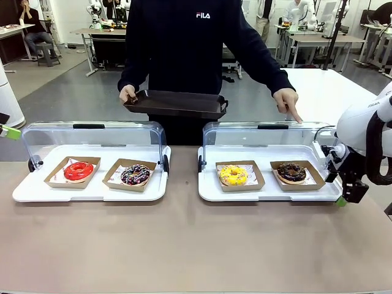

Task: Provide the desired donut to the person.
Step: Pick up and lift the Paper togo box containing the Donut pointed at by the person.

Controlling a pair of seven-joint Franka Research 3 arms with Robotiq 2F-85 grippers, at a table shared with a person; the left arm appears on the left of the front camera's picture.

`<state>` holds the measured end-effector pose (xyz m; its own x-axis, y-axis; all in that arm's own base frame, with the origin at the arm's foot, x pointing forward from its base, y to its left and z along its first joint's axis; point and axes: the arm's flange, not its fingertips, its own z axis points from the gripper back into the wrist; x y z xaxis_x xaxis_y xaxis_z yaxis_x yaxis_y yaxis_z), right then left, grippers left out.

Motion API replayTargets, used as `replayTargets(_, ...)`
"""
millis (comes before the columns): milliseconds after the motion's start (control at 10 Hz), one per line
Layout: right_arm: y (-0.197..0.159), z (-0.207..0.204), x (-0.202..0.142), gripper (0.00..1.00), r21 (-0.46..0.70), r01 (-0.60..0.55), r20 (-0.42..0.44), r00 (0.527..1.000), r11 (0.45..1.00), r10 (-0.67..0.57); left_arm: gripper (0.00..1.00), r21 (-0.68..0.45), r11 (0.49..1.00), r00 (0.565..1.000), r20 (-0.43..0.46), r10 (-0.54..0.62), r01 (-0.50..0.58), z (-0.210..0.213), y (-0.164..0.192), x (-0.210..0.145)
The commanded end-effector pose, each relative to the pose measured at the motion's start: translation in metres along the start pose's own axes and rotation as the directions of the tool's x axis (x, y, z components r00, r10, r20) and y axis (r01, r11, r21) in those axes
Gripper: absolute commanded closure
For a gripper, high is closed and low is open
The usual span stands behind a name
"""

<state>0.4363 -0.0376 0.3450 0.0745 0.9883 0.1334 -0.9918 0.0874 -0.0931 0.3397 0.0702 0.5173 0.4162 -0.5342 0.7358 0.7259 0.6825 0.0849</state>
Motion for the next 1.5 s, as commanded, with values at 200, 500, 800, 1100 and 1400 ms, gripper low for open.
replayTargets(200,0.009,0.011,0.001,0.00,0.024,0.036,0.005,0.999,0.999,-0.036,0.00,-0.002,1.000,1.000,0.005,-0.001,0.001,0.001,0.001,-0.001)
replayTargets(500,-0.009,0.010,0.004,0.00,-0.036,-0.021,0.014,1.000,0.999,0.022,0.00,-0.002,1.000,1.000,0.005,-0.001,0.001,0.001,0.001,-0.001)
replayTargets(800,-0.038,-0.001,0.005,0.00,-0.042,-0.045,0.022,0.999,0.998,0.046,0.00,-0.002,1.000,1.000,0.005,-0.001,0.001,0.001,0.001,-0.001)
replayTargets(1100,-0.059,-0.016,-0.001,0.00,-0.050,-0.090,0.028,0.995,0.995,0.091,0.00,-0.002,1.000,1.000,0.005,-0.001,0.001,0.001,0.001,-0.001)
replayTargets(1400,-0.061,-0.023,0.003,0.00,-0.061,-0.139,0.028,0.990,0.988,0.141,0.00,-0.002,1.000,1.000,0.005,-0.001,0.001,0.001,0.001,-0.001)
